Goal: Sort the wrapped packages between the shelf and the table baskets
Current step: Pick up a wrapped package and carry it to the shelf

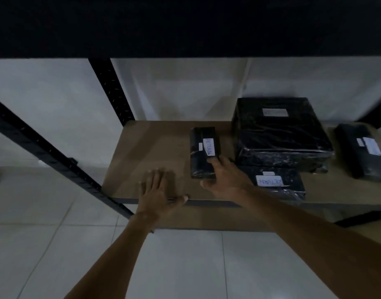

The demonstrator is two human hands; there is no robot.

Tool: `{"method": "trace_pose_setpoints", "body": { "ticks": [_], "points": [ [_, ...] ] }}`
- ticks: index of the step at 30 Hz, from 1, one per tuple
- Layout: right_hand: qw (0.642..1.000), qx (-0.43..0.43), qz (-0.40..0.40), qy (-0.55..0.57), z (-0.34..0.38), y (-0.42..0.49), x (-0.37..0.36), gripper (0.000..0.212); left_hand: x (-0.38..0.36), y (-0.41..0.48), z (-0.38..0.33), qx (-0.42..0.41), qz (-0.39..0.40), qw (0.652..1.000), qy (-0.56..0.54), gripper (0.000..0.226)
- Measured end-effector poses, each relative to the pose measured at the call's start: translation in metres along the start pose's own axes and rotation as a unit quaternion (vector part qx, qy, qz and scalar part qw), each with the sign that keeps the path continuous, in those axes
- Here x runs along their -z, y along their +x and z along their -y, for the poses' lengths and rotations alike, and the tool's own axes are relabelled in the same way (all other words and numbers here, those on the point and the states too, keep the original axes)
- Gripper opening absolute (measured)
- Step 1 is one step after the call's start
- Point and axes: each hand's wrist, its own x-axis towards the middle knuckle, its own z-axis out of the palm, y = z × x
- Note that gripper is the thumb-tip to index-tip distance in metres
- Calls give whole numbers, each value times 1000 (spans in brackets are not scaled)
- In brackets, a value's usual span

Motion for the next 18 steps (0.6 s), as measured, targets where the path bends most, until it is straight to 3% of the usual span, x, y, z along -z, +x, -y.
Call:
{"method": "trace_pose_setpoints", "body": {
  "ticks": [6, 9, 12, 18],
  "points": [
    [979, -173, -66, 85, 29, 42, -24, 113, -28, 11, 24, -22, -64, 998, 13, 121],
    [970, -202, -108, 84, 32, 52, -38, 113, -33, 11, 27, -36, -84, 996, 14, 112],
    [976, -163, -123, 79, 27, 53, -44, 106, -35, 12, 29, -41, -91, 995, 21, 109],
    [997, -28, 29, -60, 15, 64, -10, 113, -36, 14, 27, -27, -94, 995, 13, 118]
  ]
}}
